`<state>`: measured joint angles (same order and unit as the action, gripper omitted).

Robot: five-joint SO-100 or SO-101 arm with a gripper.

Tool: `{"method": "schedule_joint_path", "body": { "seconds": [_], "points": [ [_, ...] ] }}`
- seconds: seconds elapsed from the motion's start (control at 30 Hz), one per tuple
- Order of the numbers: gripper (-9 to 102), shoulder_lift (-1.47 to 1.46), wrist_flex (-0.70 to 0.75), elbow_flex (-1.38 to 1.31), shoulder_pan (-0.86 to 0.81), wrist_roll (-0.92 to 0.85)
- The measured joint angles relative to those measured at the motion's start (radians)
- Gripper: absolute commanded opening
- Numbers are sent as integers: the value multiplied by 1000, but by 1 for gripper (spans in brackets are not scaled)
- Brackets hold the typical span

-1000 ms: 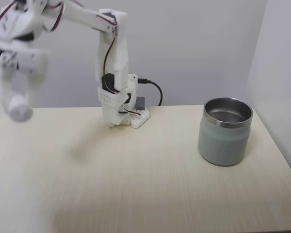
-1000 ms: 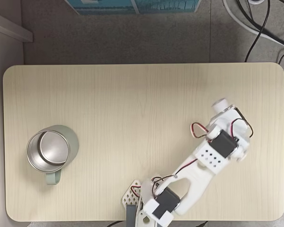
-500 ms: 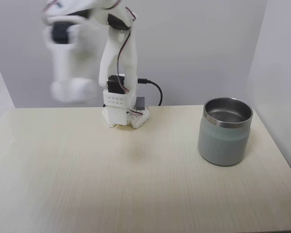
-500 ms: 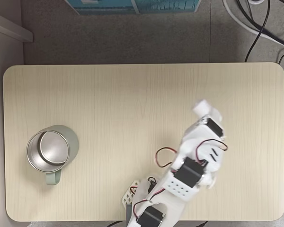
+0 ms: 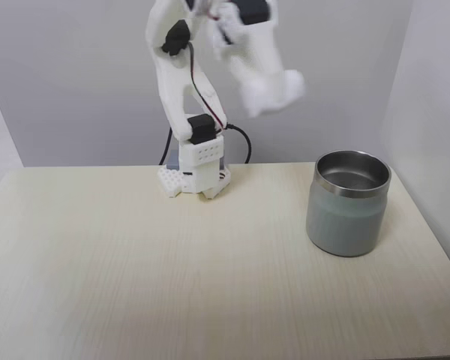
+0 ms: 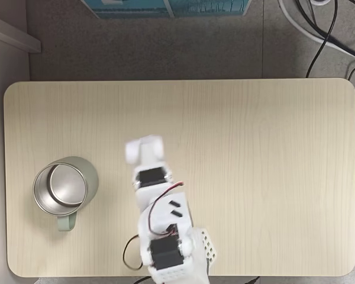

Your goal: Grasp a dressing and put it in the cup.

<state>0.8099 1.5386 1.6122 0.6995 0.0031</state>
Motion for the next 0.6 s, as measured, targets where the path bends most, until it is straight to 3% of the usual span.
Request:
{"method": "schedule_joint_path", "body": {
  "seconds": [0.23, 0.6],
  "points": [
    [0, -11, -38, -81, 247, -77],
    [0, 178, -230, -150, 345, -94]
  ]
}}
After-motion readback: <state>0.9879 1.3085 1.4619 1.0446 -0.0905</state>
